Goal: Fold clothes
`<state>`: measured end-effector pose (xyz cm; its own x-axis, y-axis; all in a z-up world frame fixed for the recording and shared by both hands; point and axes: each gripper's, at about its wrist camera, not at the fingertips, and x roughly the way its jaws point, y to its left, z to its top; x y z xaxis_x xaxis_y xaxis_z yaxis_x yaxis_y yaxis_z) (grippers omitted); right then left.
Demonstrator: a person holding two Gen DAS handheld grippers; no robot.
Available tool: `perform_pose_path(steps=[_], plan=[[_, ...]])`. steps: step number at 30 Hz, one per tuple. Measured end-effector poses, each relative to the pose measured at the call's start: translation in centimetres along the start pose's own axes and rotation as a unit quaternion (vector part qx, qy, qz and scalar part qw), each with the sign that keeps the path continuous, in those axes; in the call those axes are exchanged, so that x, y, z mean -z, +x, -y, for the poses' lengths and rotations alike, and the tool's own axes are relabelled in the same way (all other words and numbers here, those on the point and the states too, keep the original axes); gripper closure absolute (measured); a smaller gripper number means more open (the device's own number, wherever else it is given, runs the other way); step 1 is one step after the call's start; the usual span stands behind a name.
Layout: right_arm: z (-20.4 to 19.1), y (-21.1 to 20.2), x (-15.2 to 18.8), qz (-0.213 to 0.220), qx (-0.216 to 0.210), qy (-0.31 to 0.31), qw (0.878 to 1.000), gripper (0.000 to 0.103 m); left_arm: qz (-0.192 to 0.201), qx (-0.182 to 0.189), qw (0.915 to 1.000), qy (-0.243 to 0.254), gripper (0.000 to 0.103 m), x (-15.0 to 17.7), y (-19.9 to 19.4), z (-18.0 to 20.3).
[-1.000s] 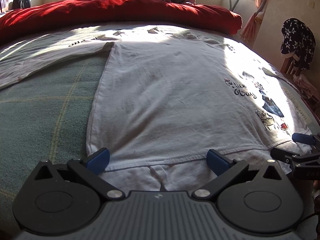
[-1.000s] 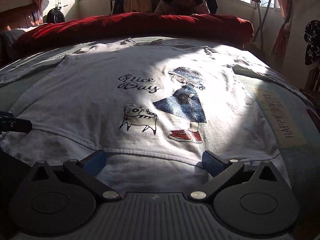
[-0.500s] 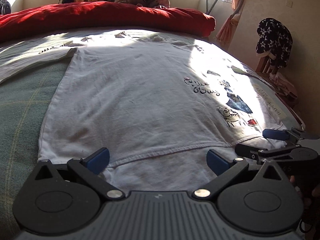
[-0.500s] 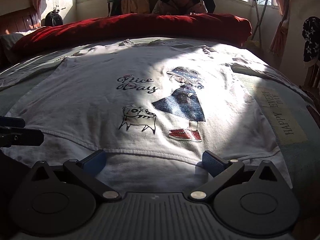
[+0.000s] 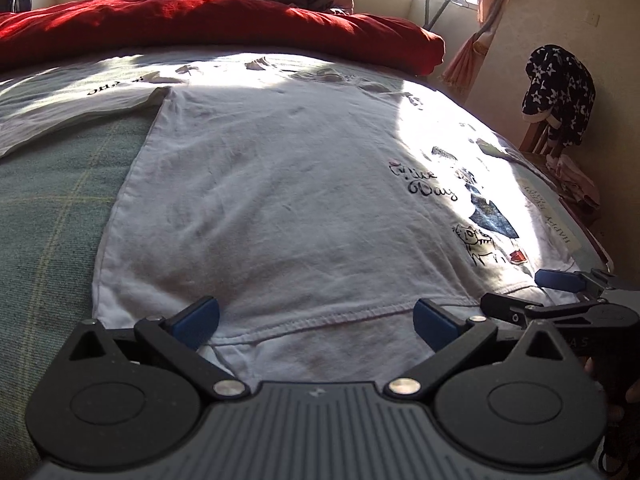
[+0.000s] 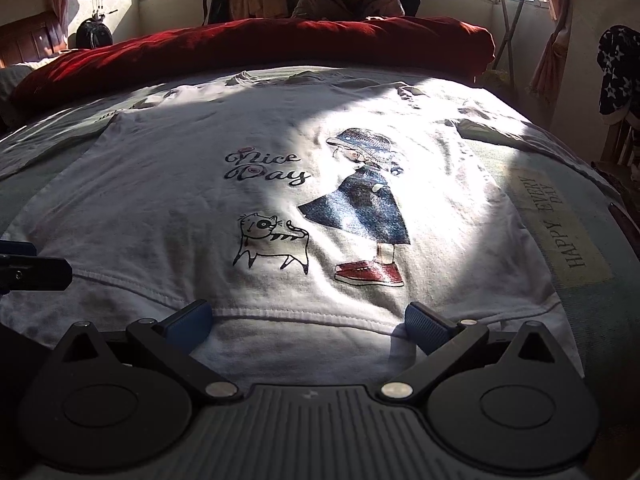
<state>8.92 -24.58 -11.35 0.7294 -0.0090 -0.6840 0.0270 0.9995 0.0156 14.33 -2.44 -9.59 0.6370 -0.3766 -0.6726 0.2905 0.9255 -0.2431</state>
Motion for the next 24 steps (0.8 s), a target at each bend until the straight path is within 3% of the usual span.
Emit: perform_pose_path(steps=[4, 10, 14, 16, 18, 21, 24], plan=[[0.4, -1.0, -0.6, -0.018, -0.002, 0.016, 1.0, 0.0, 0.009, 0.027, 0.9994, -0.017, 0.0, 0.2, -0.3, -1.0], [3.0, -2.8, -3.0, 0.001, 0.012, 0.069, 0.998, 0.0, 0.015, 0.064, 0.9971, -0.038, 0.001, 0.1, -0.5, -2.3], [4.4, -1.3, -4.7, 0.015, 0.024, 0.089, 0.996, 0.0, 0.014, 0.067, 0.9969, -0.037, 0.001, 0.1, -0.5, -2.4], [5.4, 0.3, -4.8, -0.004, 0.029, 0.096, 0.995, 0.0, 0.019, 0.07, 0.996, -0.052, 0.001, 0.1, -0.6, -2.6], [7.0, 2.4, -4.0, -0.057, 0.058, 0.107, 0.991, 0.0, 0.021, 0.072, 0.9949, -0.068, 0.001, 0.0, -0.7, -2.8], [8.8, 1.5, -3.2, -0.037, 0.058, 0.115, 0.991, 0.0, 0.01, 0.071, 0.9935, -0.088, 0.001, -1.0, -0.9, -3.1], [9.7, 1.1, -4.7, -0.023, 0.041, 0.127, 0.991, 0.0, 0.01, 0.062, 0.9938, -0.092, 0.001, -3.8, -1.3, -2.9]])
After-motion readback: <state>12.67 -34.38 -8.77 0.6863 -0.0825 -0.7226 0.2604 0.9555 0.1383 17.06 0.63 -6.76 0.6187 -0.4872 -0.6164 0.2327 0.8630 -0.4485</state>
